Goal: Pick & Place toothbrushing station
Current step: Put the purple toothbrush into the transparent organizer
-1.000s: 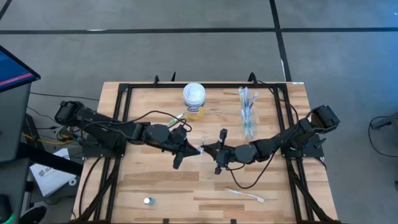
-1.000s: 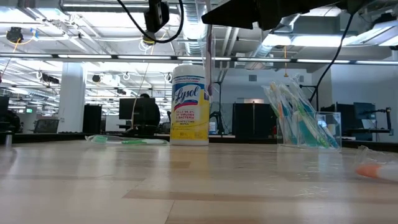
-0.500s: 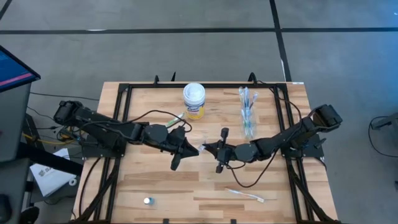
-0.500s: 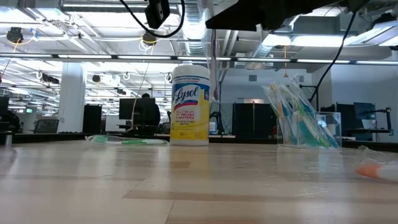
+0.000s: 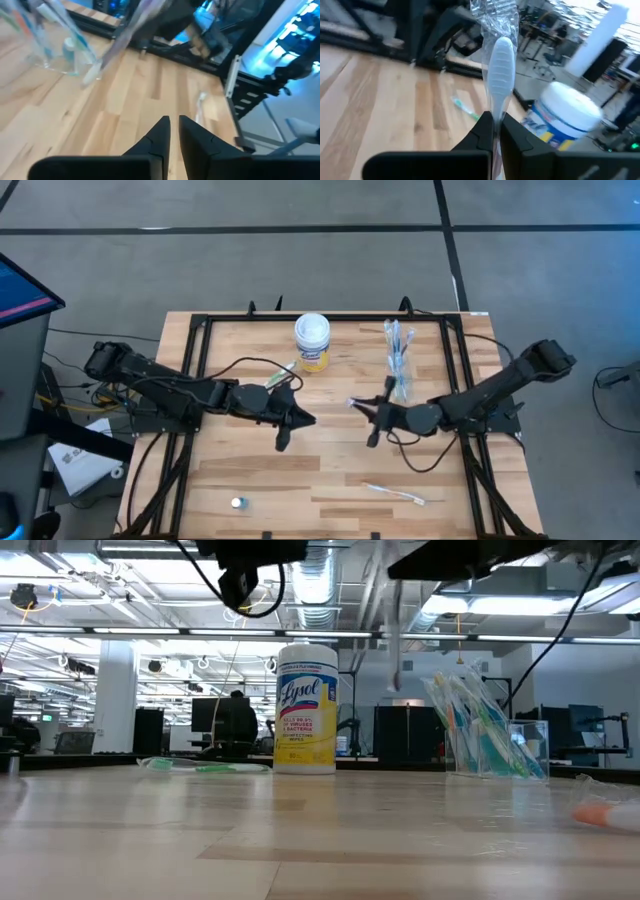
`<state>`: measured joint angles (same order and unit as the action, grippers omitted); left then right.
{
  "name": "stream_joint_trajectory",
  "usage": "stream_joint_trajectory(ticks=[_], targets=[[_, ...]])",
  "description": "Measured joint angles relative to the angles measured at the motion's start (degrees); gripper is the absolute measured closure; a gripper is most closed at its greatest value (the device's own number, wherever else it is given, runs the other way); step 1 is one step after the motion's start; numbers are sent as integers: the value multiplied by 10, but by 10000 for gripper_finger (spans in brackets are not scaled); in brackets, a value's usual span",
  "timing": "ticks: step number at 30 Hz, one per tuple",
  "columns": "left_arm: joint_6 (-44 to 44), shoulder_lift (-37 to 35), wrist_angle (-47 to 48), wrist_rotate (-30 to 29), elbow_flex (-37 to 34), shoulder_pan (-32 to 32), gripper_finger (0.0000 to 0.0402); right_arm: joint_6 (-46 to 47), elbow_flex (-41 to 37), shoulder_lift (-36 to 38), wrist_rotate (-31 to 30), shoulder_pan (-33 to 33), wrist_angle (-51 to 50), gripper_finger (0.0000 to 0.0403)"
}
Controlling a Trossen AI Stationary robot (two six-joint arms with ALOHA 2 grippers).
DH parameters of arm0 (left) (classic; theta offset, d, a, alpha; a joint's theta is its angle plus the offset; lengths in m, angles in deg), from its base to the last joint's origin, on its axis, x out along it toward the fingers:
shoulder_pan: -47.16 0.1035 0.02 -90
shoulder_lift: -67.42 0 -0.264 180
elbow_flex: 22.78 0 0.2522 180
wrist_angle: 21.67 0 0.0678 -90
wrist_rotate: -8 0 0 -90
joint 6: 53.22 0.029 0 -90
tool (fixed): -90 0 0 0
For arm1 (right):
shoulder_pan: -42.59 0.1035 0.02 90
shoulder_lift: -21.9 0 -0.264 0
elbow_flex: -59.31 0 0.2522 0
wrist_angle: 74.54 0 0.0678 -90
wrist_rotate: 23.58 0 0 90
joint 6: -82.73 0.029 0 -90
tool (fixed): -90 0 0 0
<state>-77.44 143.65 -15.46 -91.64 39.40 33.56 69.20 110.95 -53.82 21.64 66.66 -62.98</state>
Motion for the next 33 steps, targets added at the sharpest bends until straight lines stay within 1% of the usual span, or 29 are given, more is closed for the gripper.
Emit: stream_joint_trajectory(ticks=[4,9,14,19,26,28,33], targets=[[0,0,-2,-20,-7,0,374,28,-19,54,-58,17,-26,401],[0,0,-2,-39,-11,0,382,89,-46,124,-135,42,-93,402],[0,0,-3,-42,-11,0,389,120,-71,179,-200,70,-118,402],[0,0,-3,-44,-11,0,392,199,-74,222,-251,98,-213,402],[0,0,-3,-44,-11,0,394,359,-74,257,-298,120,-370,402],[0,0,-3,-44,-11,0,394,400,-74,266,-302,123,-408,402],[0,0,-3,-44,-11,0,395,466,-74,282,-302,123,-469,402]])
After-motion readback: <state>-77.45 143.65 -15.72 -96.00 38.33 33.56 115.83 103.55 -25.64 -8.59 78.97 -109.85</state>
